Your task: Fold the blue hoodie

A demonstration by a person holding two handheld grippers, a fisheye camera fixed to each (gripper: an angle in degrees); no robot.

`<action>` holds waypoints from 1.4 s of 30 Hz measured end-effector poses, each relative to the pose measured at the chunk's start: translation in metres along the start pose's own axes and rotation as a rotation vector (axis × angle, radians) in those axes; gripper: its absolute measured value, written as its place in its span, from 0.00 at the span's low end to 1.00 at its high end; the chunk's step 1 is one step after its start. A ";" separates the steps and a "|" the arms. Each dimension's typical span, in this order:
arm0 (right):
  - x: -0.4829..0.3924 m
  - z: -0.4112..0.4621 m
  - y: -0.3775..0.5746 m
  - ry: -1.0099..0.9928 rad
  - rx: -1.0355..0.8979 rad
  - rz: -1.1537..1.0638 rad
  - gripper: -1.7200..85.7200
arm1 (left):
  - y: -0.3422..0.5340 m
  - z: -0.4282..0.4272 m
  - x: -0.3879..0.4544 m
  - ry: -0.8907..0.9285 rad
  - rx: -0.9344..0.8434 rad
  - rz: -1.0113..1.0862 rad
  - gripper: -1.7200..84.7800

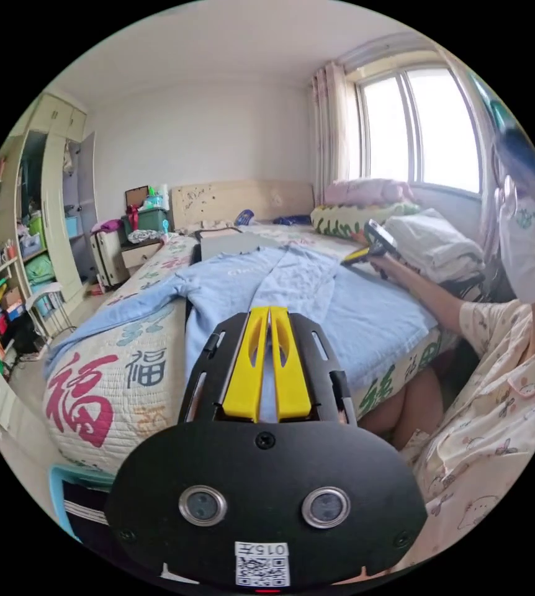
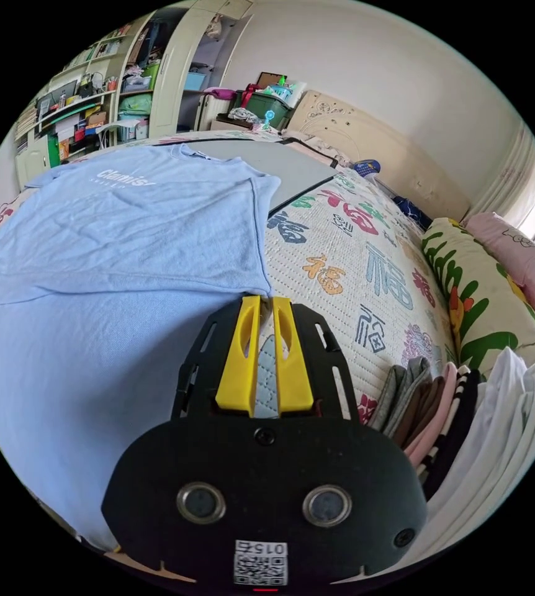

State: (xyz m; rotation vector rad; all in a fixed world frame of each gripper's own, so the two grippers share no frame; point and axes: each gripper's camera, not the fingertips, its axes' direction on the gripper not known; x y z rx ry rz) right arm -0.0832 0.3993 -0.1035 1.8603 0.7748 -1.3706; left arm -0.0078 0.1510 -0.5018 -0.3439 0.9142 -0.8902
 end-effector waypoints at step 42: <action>-0.053 0.080 0.028 0.143 0.001 -0.084 0.07 | -0.132 0.017 -0.512 -0.344 -0.011 -1.343 0.16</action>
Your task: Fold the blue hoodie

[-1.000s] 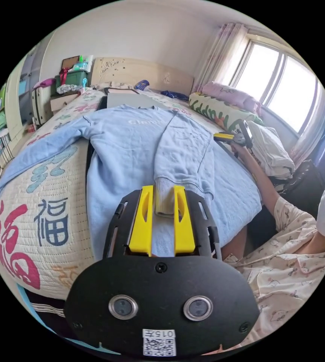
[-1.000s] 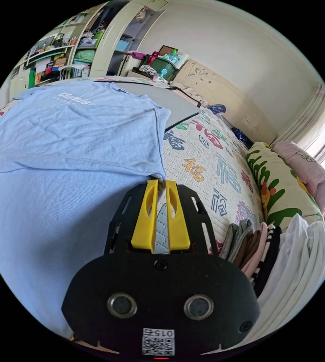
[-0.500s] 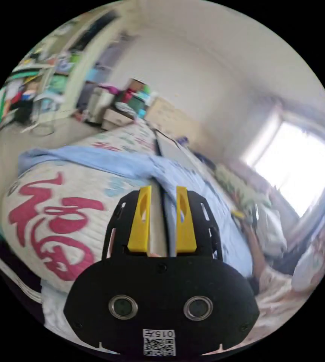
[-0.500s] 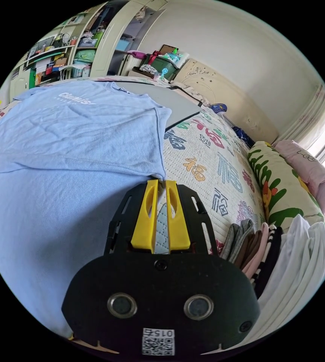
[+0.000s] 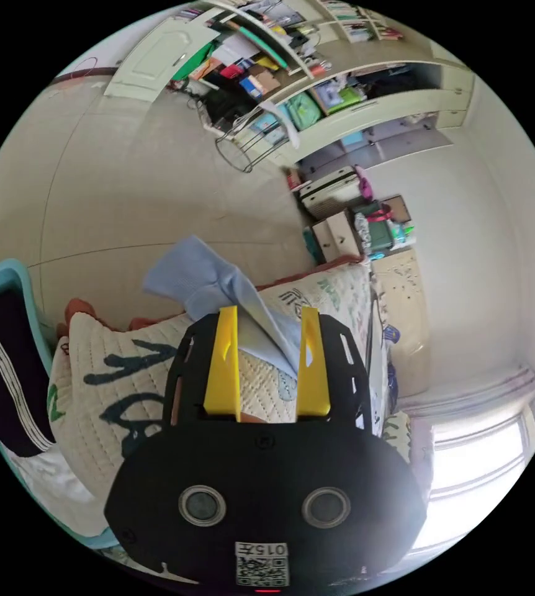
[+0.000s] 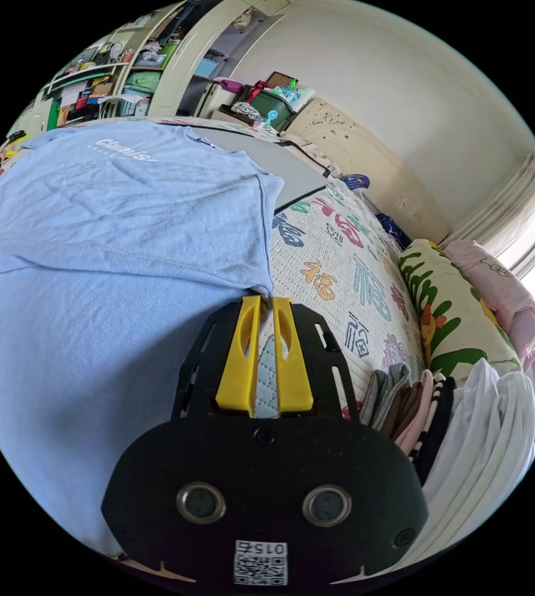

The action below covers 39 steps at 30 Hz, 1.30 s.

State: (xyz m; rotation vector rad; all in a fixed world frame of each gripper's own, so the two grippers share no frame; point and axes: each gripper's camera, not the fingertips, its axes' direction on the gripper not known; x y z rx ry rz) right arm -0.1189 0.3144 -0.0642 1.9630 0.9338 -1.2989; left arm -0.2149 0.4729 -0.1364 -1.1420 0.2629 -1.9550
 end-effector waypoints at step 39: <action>-0.181 -0.046 0.264 -0.310 0.647 -0.572 0.16 | 0.732 -0.031 0.118 -0.082 0.391 2.022 0.03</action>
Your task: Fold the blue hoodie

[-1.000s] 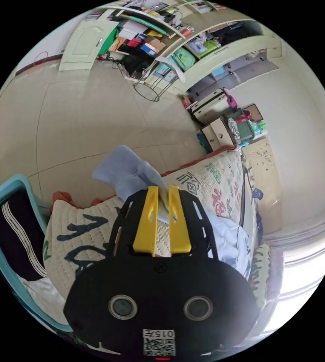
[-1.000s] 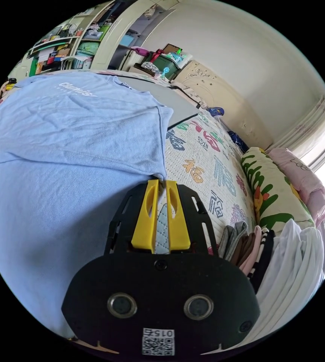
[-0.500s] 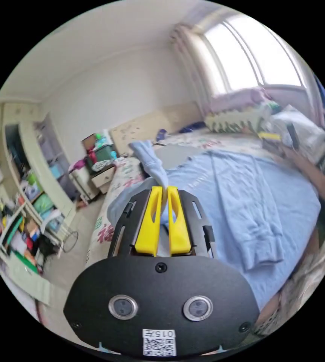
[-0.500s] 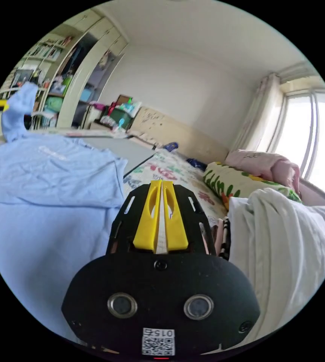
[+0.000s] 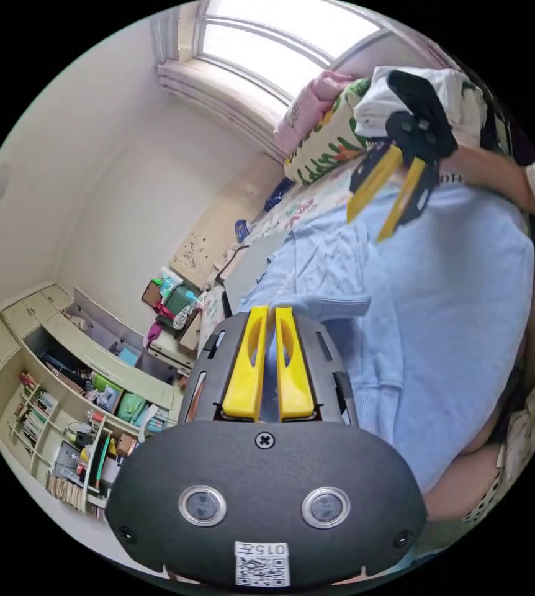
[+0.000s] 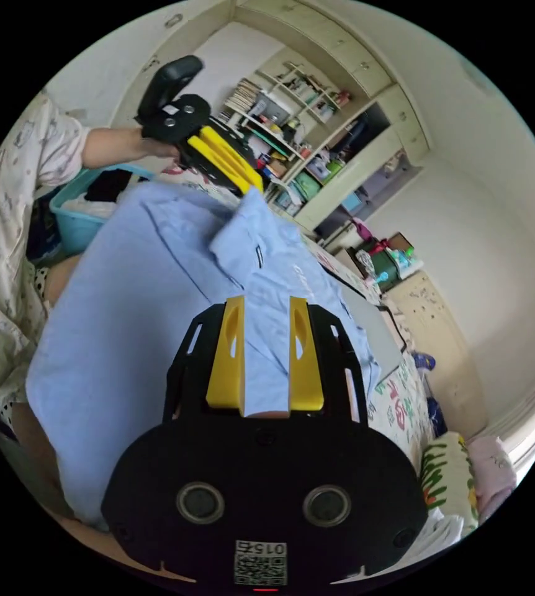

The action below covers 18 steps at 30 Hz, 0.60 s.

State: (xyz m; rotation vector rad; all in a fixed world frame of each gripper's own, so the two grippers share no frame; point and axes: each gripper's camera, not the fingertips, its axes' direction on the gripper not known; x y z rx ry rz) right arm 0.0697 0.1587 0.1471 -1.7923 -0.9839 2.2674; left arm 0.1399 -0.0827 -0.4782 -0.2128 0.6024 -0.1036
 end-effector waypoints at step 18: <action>-0.100 0.030 0.052 0.211 0.003 0.141 0.08 | 0.004 -0.008 -0.006 0.114 0.089 -0.164 0.08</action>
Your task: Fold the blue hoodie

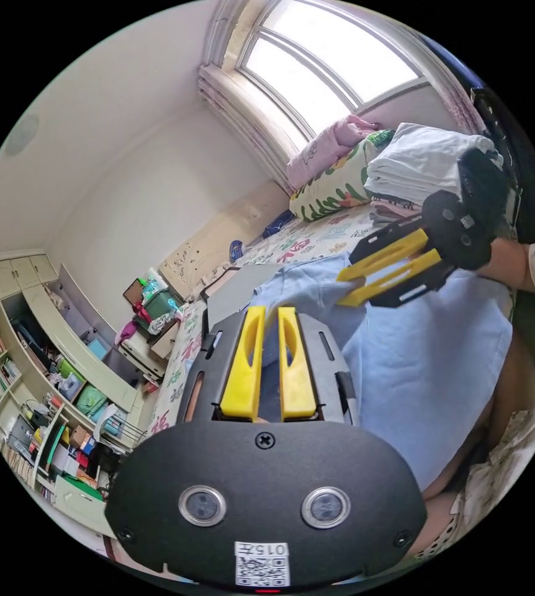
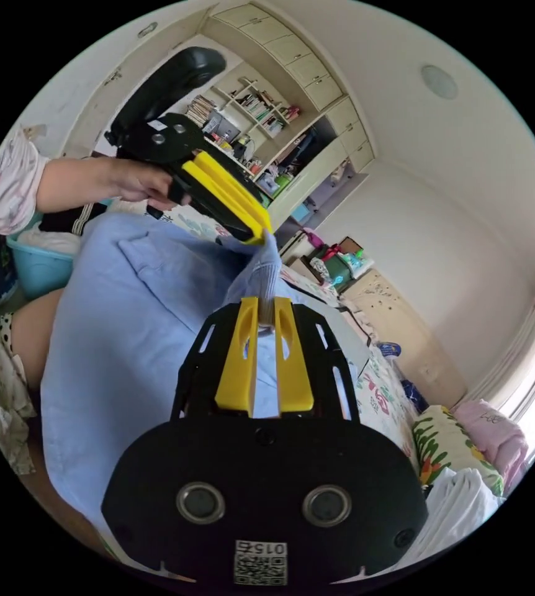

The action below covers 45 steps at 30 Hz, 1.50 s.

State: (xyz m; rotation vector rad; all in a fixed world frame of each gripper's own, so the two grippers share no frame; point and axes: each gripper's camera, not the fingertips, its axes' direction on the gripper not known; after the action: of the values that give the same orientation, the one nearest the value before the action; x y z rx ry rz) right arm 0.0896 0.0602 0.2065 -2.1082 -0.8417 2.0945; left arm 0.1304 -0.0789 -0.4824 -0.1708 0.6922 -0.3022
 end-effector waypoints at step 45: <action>-0.070 -0.106 -0.066 -0.077 -0.333 0.035 0.07 | 0.111 0.139 -0.431 0.422 -0.112 -0.248 0.05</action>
State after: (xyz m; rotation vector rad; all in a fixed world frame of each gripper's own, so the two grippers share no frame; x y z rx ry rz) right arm 0.1714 0.1230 0.3053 -2.2151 -1.2502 2.1957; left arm -0.0691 0.1752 -0.1468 -0.3052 1.1100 -0.5469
